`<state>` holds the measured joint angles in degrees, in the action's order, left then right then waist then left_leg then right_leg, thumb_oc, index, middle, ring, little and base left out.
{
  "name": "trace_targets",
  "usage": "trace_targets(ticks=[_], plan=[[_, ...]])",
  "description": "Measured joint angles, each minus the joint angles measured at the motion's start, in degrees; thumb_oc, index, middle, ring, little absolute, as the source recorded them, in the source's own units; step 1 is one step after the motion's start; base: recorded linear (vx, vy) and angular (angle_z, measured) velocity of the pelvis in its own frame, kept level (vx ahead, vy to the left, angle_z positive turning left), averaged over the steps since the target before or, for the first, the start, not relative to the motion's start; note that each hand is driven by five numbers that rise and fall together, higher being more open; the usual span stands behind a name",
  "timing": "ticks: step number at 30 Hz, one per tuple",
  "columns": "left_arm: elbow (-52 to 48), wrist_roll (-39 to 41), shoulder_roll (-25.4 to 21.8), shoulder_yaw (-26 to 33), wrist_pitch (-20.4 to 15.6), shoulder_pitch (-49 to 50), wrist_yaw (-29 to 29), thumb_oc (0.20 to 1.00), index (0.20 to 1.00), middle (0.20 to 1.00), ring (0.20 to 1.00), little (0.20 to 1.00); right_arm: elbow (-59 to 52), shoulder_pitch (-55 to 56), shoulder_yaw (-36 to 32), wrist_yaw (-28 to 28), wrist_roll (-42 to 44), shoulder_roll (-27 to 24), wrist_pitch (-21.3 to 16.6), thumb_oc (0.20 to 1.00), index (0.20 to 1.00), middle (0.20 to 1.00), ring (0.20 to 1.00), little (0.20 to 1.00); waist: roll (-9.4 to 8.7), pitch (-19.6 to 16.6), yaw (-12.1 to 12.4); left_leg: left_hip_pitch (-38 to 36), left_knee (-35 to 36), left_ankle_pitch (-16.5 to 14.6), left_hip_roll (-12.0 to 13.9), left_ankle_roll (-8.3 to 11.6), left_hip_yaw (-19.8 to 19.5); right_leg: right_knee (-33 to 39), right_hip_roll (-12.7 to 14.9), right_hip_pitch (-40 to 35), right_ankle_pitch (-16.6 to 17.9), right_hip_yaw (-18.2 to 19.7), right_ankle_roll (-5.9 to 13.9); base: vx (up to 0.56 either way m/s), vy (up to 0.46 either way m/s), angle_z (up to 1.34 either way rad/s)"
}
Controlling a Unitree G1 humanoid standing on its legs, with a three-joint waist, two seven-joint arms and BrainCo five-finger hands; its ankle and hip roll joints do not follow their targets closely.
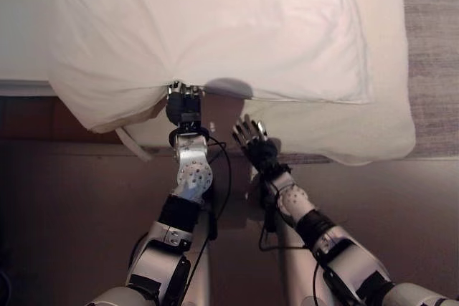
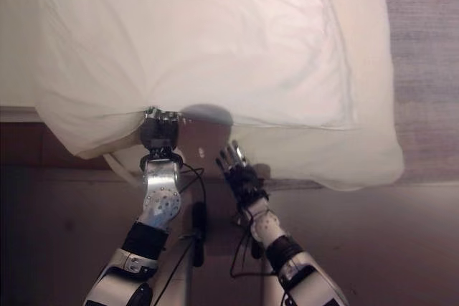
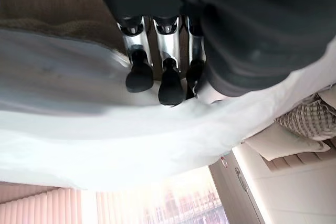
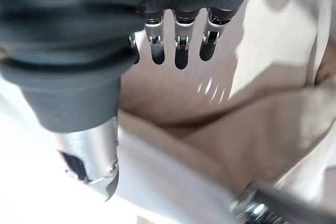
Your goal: Make the bed
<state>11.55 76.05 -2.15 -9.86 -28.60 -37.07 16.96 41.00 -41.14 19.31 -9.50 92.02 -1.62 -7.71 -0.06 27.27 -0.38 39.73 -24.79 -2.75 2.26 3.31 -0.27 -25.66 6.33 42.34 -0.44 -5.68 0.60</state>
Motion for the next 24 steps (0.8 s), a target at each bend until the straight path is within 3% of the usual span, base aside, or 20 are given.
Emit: trace_targets(ticks=[12, 24], plan=[[0.04, 0.03, -0.05, -1.16, 0.23, -0.72, 0.22, 0.200, 0.200, 0.200, 0.200, 0.200, 0.80, -6.37, -2.19, 2.56, 4.40, 0.99, -1.25, 1.000, 1.000, 1.000, 1.000, 1.000, 0.77, 0.45, 1.18, 0.30, 0.06, 0.15, -0.85, -0.03, -0.91, -1.37, 0.79, 0.30, -0.91, -0.32, 0.17, 0.01, 0.014, 0.05], [0.01, 0.00, -0.07, -1.31, 0.25, -1.22, 0.65, 0.200, 0.200, 0.200, 0.200, 0.200, -3.25, -6.95, -7.69, 2.54, 6.26, -0.24, -5.81, 1.000, 1.000, 1.000, 1.000, 1.000, 0.86, 0.49, 1.25, 2.20, 0.06, 0.88, -1.57, -0.15, -1.27, -2.05, 1.48, 2.41, -1.15, -0.33, 0.39, 0.01, 0.005, 0.03]])
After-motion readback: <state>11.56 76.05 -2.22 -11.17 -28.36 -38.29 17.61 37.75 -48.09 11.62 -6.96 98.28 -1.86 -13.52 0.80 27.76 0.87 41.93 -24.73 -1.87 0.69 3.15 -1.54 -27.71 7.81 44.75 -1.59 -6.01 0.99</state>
